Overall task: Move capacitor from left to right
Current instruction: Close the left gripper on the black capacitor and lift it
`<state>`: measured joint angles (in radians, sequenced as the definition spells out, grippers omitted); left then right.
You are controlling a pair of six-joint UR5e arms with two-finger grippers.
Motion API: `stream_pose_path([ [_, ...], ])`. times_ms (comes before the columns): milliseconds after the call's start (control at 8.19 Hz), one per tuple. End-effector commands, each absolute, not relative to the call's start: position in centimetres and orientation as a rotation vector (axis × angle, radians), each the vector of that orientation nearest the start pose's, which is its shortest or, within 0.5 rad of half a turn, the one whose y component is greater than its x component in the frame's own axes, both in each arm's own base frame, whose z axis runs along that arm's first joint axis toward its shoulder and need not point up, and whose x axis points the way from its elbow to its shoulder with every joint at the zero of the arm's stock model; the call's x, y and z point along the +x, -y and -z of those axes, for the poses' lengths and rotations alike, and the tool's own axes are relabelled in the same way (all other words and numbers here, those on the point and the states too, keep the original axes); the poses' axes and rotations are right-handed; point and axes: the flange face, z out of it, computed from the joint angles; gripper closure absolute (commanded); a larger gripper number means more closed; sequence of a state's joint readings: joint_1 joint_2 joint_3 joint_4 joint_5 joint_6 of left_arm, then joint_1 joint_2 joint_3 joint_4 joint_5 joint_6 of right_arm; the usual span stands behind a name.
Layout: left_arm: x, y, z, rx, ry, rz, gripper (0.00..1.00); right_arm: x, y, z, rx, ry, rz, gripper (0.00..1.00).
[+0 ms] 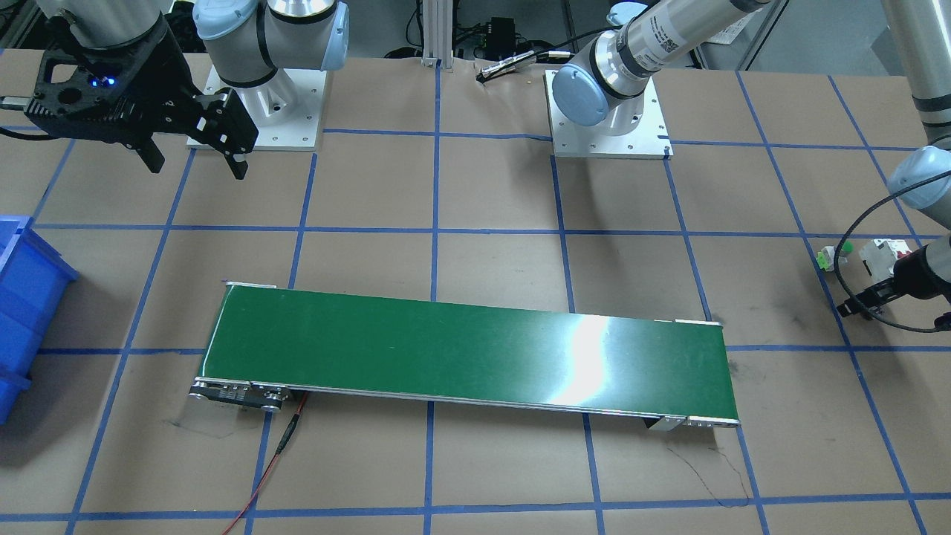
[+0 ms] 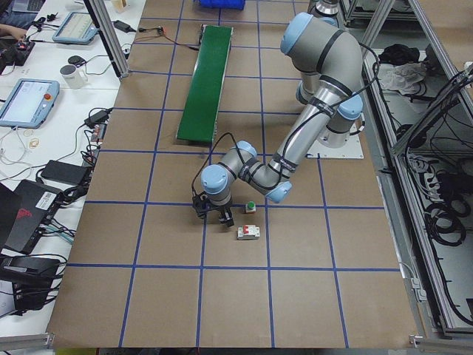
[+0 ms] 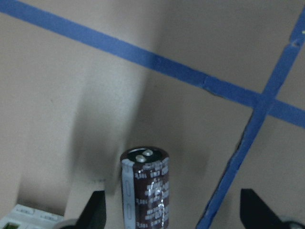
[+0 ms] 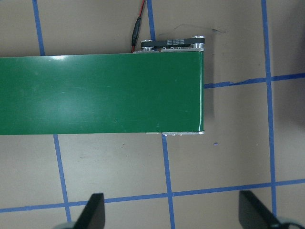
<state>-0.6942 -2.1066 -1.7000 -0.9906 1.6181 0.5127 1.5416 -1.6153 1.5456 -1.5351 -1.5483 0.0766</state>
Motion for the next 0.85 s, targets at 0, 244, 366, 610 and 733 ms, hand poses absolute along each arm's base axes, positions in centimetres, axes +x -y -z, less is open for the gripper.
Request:
stream_pose_path([
  [0, 39.4, 49.6, -18.07, -0.517, -3.107, -0.132, 0.0, 12.17, 47.9, -51.78, 0.164, -3.113, 0.049, 0.0],
  [244, 39.41, 49.59, -17.59, -0.508, -3.113, -0.144, 0.25, 12.17, 47.84, -51.85, 0.164, -3.113, 0.052, 0.0],
  [366, 39.46, 49.63, -17.46, -0.508, -3.114, -0.146, 0.26, 12.17, 47.91, -51.8, 0.164, -3.113, 0.052, 0.0],
  [610, 39.5, 49.66, -17.52, -0.494, -3.116, -0.144, 0.46, 12.17, 47.9, -51.78, 0.164, -3.113, 0.049, 0.0],
  [733, 39.53, 49.69, -17.86, -0.458, -3.119, -0.137, 0.73, 12.17, 47.9, -51.78, 0.164, -3.113, 0.049, 0.0],
])
